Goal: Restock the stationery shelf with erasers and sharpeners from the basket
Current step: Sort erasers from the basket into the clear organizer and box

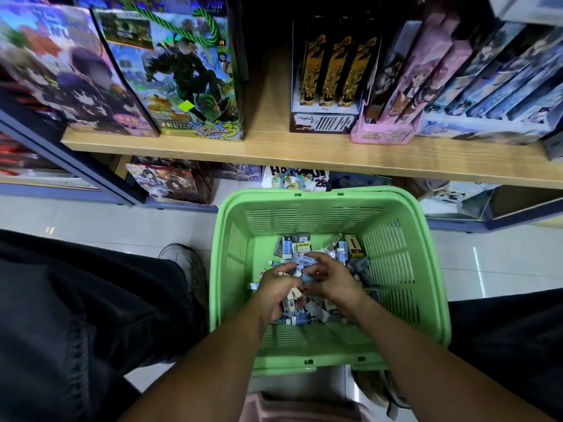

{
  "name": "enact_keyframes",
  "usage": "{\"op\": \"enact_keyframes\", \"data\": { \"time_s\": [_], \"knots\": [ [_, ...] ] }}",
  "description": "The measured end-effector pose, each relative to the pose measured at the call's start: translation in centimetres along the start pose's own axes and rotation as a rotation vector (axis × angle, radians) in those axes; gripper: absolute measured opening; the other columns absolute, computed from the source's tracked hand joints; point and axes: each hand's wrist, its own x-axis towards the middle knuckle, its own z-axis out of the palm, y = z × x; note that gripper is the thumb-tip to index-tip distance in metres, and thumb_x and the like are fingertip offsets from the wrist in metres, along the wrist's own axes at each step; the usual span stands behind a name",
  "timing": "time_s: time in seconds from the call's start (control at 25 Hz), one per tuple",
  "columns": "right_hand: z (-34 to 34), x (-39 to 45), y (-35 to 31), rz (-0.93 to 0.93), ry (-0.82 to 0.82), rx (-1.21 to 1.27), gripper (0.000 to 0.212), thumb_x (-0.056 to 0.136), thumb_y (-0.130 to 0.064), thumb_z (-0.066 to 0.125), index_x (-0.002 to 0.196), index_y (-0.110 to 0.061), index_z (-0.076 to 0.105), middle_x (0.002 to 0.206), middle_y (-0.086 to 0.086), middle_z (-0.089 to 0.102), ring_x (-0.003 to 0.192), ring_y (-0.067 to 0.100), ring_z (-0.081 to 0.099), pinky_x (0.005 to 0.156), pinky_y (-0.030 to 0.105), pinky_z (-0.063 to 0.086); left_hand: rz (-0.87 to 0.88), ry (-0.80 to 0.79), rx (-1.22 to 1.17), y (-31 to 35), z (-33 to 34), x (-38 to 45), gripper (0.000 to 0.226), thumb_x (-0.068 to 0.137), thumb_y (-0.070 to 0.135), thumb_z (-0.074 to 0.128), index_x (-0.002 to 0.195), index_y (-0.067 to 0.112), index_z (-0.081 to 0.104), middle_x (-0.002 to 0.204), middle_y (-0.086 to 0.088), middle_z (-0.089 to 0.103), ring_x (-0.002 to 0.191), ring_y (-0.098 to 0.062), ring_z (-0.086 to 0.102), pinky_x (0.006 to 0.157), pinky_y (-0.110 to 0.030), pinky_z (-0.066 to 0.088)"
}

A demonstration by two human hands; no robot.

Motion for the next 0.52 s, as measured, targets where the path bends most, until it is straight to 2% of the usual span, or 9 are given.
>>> {"op": "enact_keyframes", "data": {
  "time_s": [0.08,0.24,0.36,0.44,0.52],
  "knots": [
    [-0.2,-0.3,-0.8,0.025,0.012,-0.001,0.069,0.076,0.02,0.07,0.132,-0.017,0.053,0.105,0.014,0.067,0.09,0.029,0.071,0.072,0.038,0.061,0.024,-0.019,0.002,0.0,-0.1,-0.4,0.056,0.072,-0.018,0.065,0.114,0.019,0.07,0.118,-0.011,0.062,0.108,-0.041,0.062,0.057,-0.035,0.056],
    [-2.1,-0.5,-3.8,0.072,-0.029,-0.145,0.069,0.078,0.02,0.066,0.13,-0.023,0.053,0.103,0.015,0.067,0.074,0.024,0.067,0.059,0.033,0.054,0.112,-0.005,0.029,1.4,-0.9,-0.9,0.034,0.078,-0.015,0.066,0.099,0.009,0.077,0.106,-0.014,0.07,0.087,-0.035,0.067,0.052,-0.032,0.053],
    [-3.0,-1.6,-5.1,0.082,-0.032,-0.107,0.049,0.083,0.019,0.06,0.119,-0.014,0.064,0.11,0.021,0.064,0.076,0.024,0.06,0.056,0.031,0.053,0.119,-0.027,0.012,2.5,-1.3,-1.7,0.026,0.082,-0.012,0.065,0.099,0.007,0.076,0.104,-0.023,0.072,0.066,-0.031,0.067,0.054,-0.035,0.052],
    [-3.1,-2.5,-5.8,0.082,-0.056,-0.107,0.037,0.087,0.016,0.057,0.111,-0.011,0.069,0.105,0.016,0.064,0.074,0.019,0.056,0.054,0.029,0.05,0.129,-0.061,0.029,3.2,-1.1,-2.8,0.026,0.084,-0.011,0.064,0.1,0.006,0.075,0.099,-0.024,0.073,0.062,-0.03,0.067,0.054,-0.034,0.053],
    [-3.3,-3.4,-7.0,0.071,-0.045,-0.07,0.034,0.089,0.012,0.057,0.111,-0.011,0.069,0.105,0.012,0.066,0.073,0.017,0.056,0.057,0.028,0.049,0.157,-0.125,0.018,4.0,-0.7,-4.0,0.026,0.086,-0.011,0.061,0.102,0.004,0.074,0.09,-0.023,0.074,0.059,-0.029,0.067,0.049,-0.029,0.052]
  ]
}}
